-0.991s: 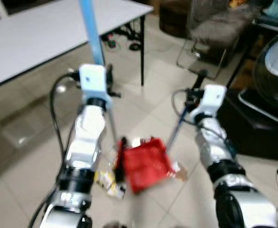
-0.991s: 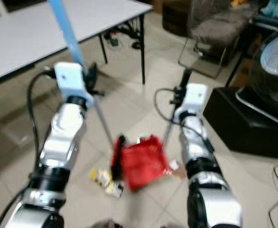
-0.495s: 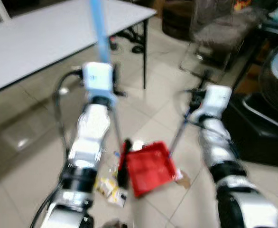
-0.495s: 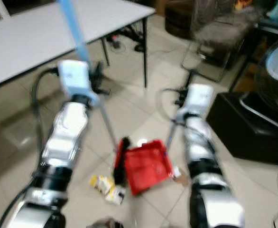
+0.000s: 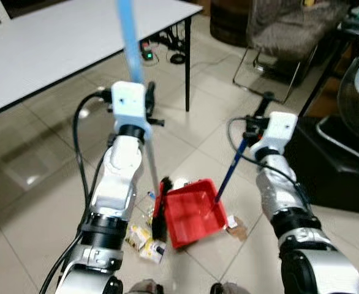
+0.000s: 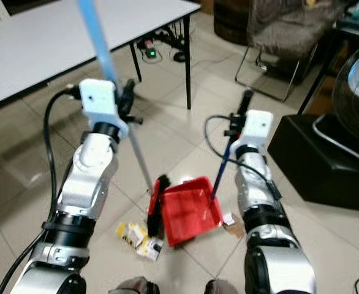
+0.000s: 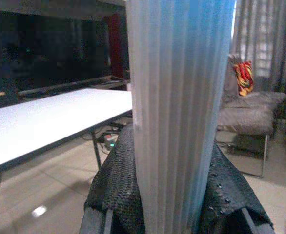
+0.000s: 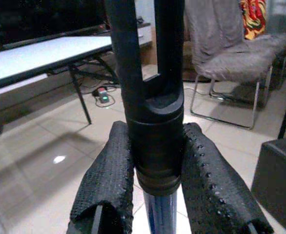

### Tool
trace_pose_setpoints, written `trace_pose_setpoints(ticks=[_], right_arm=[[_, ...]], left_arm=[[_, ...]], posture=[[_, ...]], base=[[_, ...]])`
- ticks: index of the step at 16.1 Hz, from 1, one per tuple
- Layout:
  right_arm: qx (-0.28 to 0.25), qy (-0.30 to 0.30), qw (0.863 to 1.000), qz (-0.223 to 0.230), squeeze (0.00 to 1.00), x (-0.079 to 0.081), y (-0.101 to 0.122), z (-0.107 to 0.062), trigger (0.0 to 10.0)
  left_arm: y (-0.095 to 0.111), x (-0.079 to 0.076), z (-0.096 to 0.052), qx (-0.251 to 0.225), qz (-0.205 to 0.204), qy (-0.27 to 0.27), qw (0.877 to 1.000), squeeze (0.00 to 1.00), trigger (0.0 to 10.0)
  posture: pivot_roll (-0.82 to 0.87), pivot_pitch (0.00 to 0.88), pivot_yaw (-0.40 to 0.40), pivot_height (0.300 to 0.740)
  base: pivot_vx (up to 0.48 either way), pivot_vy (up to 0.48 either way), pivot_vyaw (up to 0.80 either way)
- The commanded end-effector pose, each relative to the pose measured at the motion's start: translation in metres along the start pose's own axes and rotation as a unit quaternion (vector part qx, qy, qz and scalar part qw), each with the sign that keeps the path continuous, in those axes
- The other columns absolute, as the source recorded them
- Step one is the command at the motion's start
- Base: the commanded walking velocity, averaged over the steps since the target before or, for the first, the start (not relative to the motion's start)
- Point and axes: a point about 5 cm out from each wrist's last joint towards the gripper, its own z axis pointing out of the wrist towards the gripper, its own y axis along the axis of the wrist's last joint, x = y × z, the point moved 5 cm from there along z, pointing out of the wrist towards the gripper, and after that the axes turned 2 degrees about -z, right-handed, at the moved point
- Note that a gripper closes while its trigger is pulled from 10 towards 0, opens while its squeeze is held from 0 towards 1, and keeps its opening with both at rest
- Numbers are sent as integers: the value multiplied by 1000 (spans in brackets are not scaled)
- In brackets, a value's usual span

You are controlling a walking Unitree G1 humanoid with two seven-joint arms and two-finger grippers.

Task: Sweep floor

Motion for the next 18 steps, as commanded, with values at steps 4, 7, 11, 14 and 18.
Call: trace_pose_setpoints(ticks=[4, 7, 11, 14, 18], right_arm=[[-19, 10, 1000, 19, 0, 8, 11, 3, 10000], [-18, 9, 1000, 20, 0, 9, 10, 3, 10000], [-16, 5, 1000, 20, 0, 6, 7, 1, 10000], [-14, 2, 1000, 20, 0, 4, 5, 0, 10000], [-12, 1, 1000, 21, 0, 4, 5, 0, 10000]], left_arm=[[11, 0, 2, -21, 13, -5, 1000, 0, 10000], [8, 1, 2, -17, 14, -5, 1000, 0, 10000], [6, -1, 0, -12, 15, -7, 1000, 0, 10000], [6, -2, 0, -12, 14, -8, 1000, 0, 10000], [6, -1, 0, -11, 15, -7, 1000, 0, 10000]], posture=[[58, 57, 60, 740], [57, 71, 61, 740], [52, 70, 64, 740], [52, 71, 64, 740], [55, 72, 63, 740]], base=[[0, 0, 0], [0, 0, 0], [0, 0, 0], [0, 0, 0], [0, 0, 0]])
